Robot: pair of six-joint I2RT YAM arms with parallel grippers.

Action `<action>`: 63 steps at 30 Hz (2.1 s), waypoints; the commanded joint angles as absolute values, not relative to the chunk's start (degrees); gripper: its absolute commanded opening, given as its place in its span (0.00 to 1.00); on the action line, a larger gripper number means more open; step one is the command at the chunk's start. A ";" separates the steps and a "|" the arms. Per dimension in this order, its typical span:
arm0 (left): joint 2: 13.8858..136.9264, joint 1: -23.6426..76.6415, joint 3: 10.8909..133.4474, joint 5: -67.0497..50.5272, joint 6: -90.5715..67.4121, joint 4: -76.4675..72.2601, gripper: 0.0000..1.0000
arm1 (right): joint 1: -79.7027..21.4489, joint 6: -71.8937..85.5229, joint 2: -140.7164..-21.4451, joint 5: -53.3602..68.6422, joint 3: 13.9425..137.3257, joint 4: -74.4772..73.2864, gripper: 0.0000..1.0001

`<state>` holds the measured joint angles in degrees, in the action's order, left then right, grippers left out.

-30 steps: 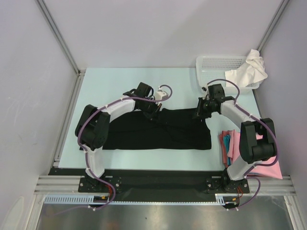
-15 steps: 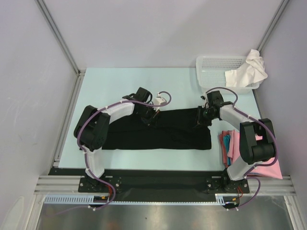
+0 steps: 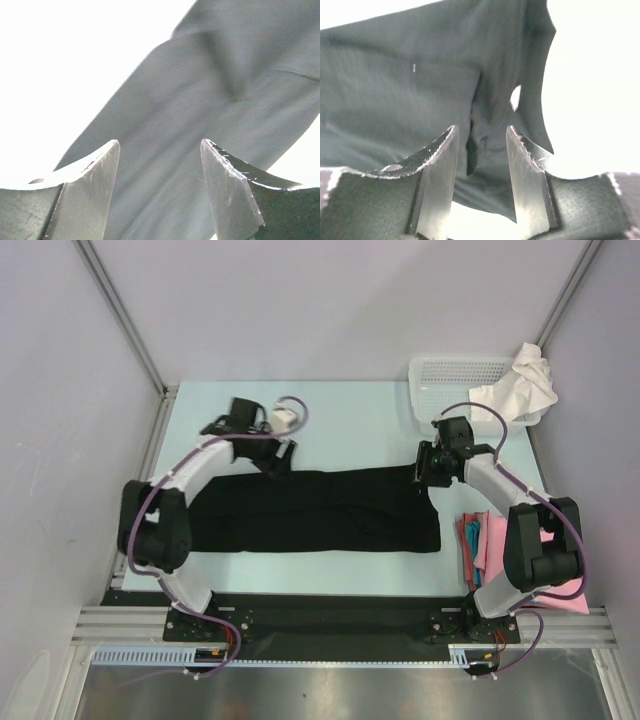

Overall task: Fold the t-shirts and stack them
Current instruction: Fold the tshirt

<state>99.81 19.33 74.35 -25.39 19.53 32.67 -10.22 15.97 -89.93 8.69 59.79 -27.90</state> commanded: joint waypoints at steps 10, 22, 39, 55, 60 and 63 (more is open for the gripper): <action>94.12 -14.40 63.72 -10.73 23.11 27.34 0.83 | -9.32 13.36 -104.14 -2.37 70.58 -19.17 0.49; 103.09 -16.70 63.20 -5.79 25.75 20.48 0.70 | -9.40 12.66 -109.51 -4.22 69.61 -13.01 0.12; 99.15 -24.17 57.92 -6.33 29.27 19.95 0.00 | -10.98 12.39 -110.92 -2.55 75.85 -12.22 0.00; 92.99 -24.26 57.48 -9.14 31.29 23.11 0.01 | -13.01 17.73 -93.36 -3.52 65.59 -25.83 0.53; 92.46 -24.26 56.52 -10.28 31.73 23.82 0.00 | -13.10 22.67 -88.60 -1.76 54.95 -27.51 0.58; 92.29 -24.17 55.72 -10.72 32.26 23.73 0.00 | -13.18 23.82 -87.71 -0.97 50.63 -25.58 0.59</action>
